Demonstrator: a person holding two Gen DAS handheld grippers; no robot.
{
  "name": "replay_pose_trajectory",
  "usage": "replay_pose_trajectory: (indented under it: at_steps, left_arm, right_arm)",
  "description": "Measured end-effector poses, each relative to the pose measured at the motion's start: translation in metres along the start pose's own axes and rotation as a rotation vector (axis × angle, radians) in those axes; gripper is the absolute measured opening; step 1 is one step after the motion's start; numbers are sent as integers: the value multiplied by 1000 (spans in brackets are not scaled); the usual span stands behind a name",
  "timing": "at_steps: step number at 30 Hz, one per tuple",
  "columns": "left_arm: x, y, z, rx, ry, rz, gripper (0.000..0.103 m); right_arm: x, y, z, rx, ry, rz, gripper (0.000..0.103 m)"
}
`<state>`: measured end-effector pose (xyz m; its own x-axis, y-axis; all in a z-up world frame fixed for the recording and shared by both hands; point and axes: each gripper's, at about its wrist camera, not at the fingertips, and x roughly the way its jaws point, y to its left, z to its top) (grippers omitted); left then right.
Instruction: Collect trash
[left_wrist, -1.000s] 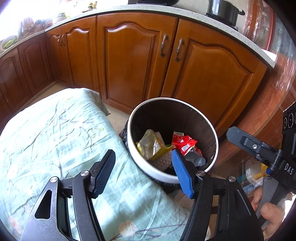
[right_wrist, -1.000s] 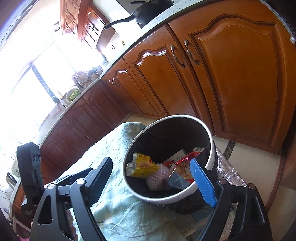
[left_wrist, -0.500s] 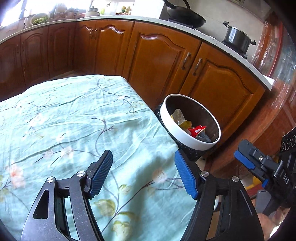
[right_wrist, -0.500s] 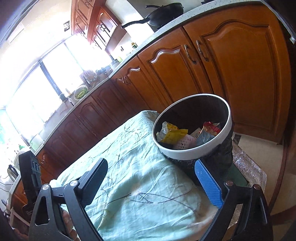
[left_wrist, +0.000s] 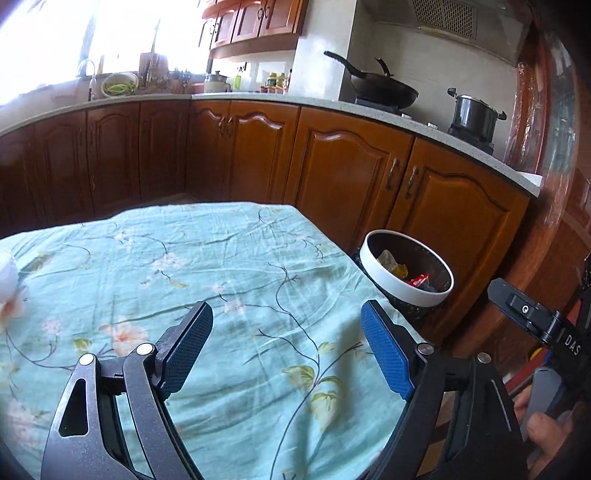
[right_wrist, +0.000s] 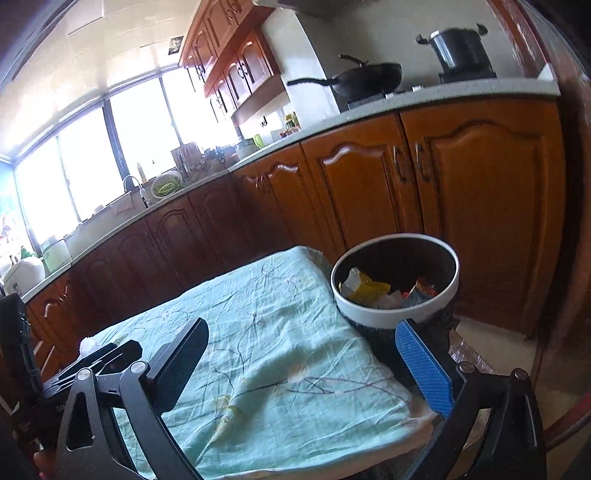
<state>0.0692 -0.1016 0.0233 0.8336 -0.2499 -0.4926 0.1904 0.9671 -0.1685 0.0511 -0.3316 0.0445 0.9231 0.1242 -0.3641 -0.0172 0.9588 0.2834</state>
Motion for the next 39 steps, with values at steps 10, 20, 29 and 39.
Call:
replay_pose_trajectory:
  at_steps: [10,20,29,39]
  left_arm:
    - [-50,9,-4,3,-218,114,103]
    - [-45,11,-41,69,-170,188,103]
    - [-46,10,-47,84,-153,212,103]
    - [-48,11,-45,75,-145,220,103]
  right_arm:
    - [-26,34,-9,-143,-199,-55,103]
    - [2,30,-51,-157,-76,-42,103]
    - [1,30,-58,-149,-58,-30,103]
    - [-3,29,-59,-149,-57,-21,103]
